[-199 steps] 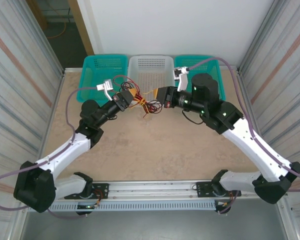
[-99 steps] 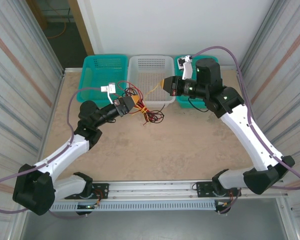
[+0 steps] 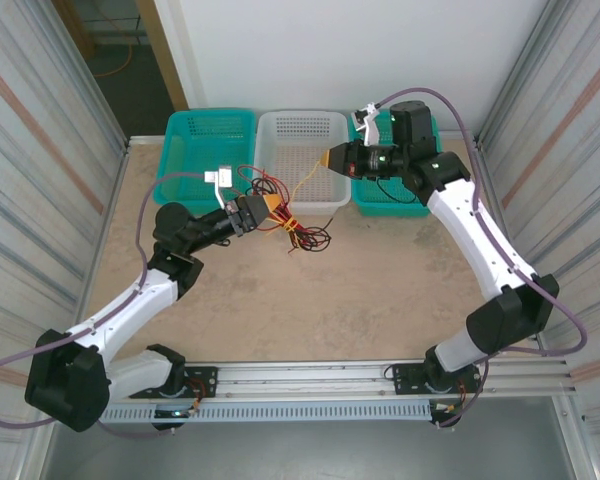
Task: Untangle the cables
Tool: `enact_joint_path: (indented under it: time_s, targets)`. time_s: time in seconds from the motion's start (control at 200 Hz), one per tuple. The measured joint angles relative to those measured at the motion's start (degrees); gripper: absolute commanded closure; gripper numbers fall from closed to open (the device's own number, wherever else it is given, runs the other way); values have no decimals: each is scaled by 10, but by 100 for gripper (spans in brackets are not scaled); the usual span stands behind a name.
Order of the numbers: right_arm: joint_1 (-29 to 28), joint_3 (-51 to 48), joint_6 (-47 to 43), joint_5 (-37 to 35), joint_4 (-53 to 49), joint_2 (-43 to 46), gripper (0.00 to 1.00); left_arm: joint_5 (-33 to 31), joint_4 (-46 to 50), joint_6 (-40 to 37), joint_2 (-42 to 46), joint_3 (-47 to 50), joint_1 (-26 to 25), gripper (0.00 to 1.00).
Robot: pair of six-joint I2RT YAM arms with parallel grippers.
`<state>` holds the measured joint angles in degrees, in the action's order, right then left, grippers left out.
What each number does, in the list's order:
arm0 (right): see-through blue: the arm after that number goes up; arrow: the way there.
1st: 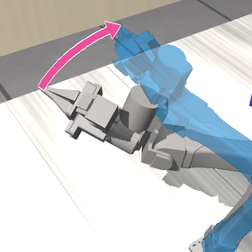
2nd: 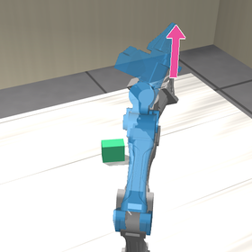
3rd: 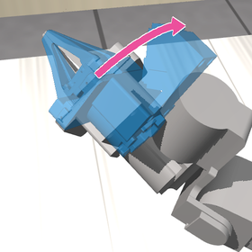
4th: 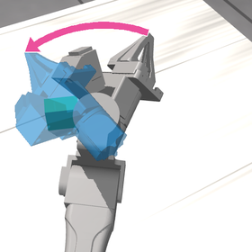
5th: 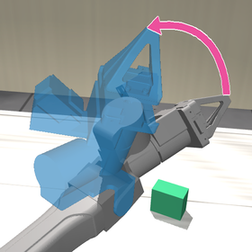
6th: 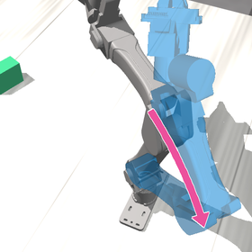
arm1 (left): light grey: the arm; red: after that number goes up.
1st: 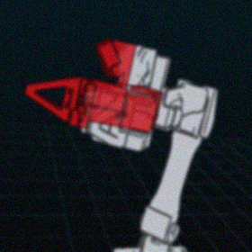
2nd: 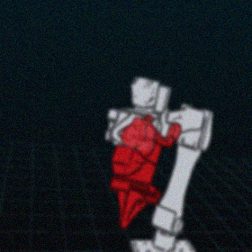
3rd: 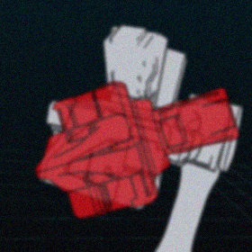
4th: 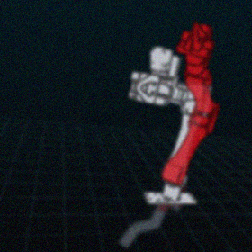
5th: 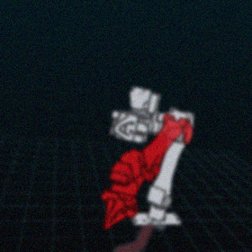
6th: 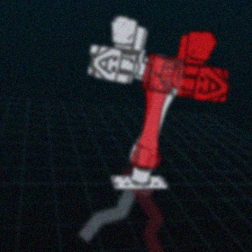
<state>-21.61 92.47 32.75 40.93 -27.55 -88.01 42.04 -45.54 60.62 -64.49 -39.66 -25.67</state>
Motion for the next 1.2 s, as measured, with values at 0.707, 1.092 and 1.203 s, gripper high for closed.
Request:
enact_joint_path:
  time_s: [0.707,1.092,1.203]
  targets:
    - [-63,-327,302,9,549,-49,100,-157,-82,54,-5,-25,-1,100]
    - [-202,-489,441,-124,771,-76,100,-289,-50,7,38,46,71,100]
    - [-243,-506,445,-152,761,-63,100,-302,-18,-21,39,49,75,100]
